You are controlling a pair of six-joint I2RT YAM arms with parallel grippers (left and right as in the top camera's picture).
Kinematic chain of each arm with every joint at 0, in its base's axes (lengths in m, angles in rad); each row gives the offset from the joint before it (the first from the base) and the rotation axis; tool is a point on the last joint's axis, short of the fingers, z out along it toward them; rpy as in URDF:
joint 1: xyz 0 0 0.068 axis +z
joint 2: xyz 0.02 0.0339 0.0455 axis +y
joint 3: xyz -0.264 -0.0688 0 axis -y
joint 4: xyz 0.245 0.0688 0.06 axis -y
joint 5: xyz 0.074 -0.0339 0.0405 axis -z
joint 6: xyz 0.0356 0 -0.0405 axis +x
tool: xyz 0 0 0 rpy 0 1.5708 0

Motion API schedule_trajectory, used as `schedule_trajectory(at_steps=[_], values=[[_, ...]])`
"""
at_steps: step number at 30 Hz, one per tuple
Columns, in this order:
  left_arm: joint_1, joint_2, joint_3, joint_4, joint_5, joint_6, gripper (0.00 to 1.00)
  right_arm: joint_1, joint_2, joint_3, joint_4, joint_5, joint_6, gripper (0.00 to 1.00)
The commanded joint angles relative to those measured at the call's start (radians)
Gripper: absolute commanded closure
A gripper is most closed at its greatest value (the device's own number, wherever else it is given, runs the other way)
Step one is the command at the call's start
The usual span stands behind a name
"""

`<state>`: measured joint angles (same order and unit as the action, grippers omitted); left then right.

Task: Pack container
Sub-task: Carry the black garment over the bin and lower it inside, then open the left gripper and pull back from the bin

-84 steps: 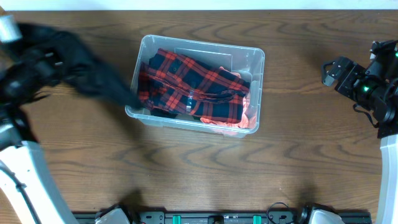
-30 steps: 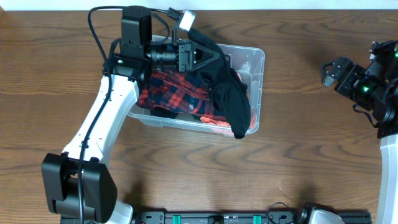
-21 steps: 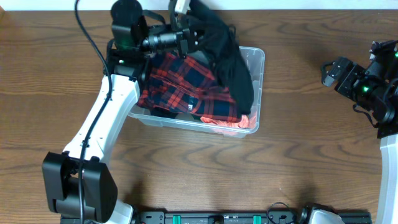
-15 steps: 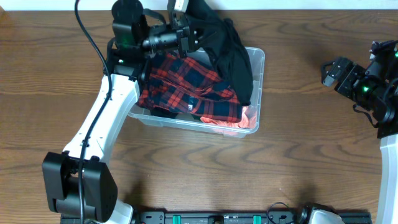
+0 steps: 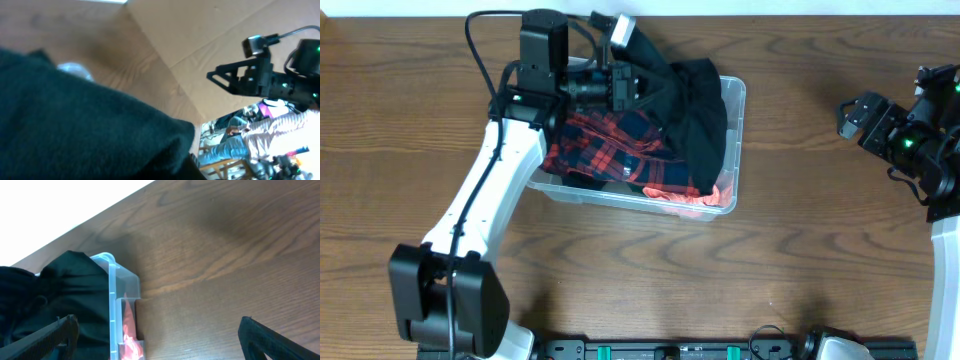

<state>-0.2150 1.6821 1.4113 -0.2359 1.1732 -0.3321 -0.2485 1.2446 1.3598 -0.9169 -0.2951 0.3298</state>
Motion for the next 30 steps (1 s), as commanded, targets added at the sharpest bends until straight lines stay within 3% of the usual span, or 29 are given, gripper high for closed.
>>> schedule_trajectory(at_steps=[1, 6, 11, 15, 17, 23, 30], values=[[0.045, -0.060, 0.026, -0.201, -0.109, 0.164, 0.91, -0.006, -0.006, 0.004, 0.000, 0.000, 0.006, 0.01], [0.120, -0.084, 0.026, -0.626, -0.550, 0.295, 0.87, -0.006, -0.006, 0.004, 0.000, 0.000, 0.006, 0.01], [0.205, -0.109, 0.026, -0.787, -0.765, 0.321, 0.75, -0.006, -0.006, 0.004, 0.000, 0.000, 0.006, 0.01], [0.268, -0.150, 0.026, -0.794, -0.774, 0.320, 0.49, -0.006, -0.006, 0.004, 0.000, 0.000, 0.006, 0.01], [0.287, -0.182, 0.027, -0.786, -0.772, 0.309, 0.41, -0.006, -0.006, 0.004, 0.000, 0.000, 0.006, 0.01], [0.240, -0.285, 0.027, -0.647, -0.684, 0.309, 0.38, -0.006, -0.006, 0.004, 0.000, 0.000, 0.006, 0.01], [0.037, -0.220, 0.026, -0.506, -0.755, 0.378, 0.38, -0.006, -0.006, 0.004, 0.000, 0.000, 0.006, 0.01]])
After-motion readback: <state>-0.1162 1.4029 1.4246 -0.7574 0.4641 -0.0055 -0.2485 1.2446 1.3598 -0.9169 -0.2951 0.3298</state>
